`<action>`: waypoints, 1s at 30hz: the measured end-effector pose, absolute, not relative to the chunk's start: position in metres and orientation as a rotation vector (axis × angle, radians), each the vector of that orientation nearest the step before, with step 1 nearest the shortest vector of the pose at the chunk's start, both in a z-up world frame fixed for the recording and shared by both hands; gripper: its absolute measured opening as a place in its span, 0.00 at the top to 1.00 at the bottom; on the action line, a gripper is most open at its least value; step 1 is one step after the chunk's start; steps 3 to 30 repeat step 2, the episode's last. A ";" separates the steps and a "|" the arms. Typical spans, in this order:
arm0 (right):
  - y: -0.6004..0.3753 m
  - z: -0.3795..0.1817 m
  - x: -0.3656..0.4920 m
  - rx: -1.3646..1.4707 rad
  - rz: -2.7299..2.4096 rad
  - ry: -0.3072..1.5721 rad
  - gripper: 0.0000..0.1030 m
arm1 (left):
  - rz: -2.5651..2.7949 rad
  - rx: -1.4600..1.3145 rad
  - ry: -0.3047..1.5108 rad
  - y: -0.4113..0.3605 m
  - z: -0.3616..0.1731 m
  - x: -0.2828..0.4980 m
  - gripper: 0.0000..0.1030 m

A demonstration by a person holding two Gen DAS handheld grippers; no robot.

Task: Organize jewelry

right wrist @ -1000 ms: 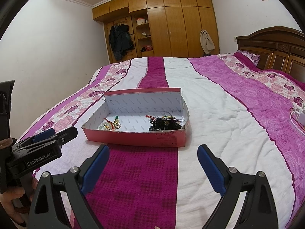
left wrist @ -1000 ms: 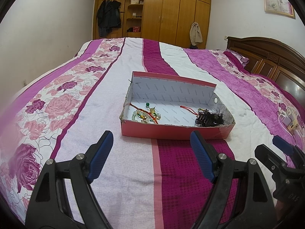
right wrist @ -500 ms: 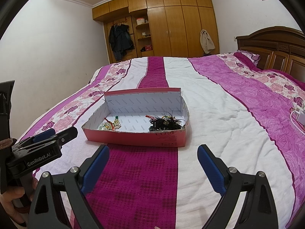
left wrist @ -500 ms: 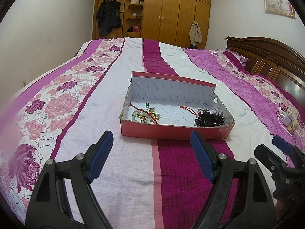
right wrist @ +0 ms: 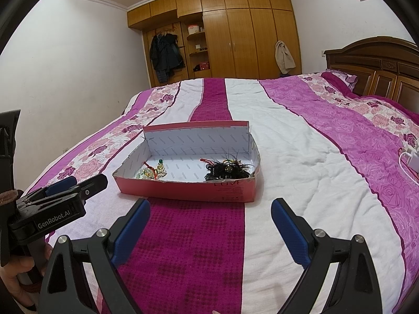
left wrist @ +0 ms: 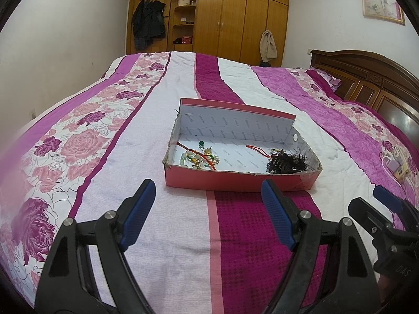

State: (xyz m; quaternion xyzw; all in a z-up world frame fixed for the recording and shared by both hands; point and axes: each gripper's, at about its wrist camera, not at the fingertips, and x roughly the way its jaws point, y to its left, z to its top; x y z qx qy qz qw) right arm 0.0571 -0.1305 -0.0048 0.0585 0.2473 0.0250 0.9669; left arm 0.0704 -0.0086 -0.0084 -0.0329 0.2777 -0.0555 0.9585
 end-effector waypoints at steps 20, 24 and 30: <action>-0.130 -0.005 0.057 0.117 0.050 0.500 0.07 | -0.112 -0.065 0.564 -0.009 -0.008 0.070 0.27; -0.130 -0.005 0.057 0.117 0.050 0.500 0.07 | -0.112 -0.065 0.564 -0.009 -0.008 0.070 0.27; -0.130 -0.005 0.057 0.117 0.050 0.500 0.07 | -0.112 -0.065 0.564 -0.009 -0.008 0.070 0.27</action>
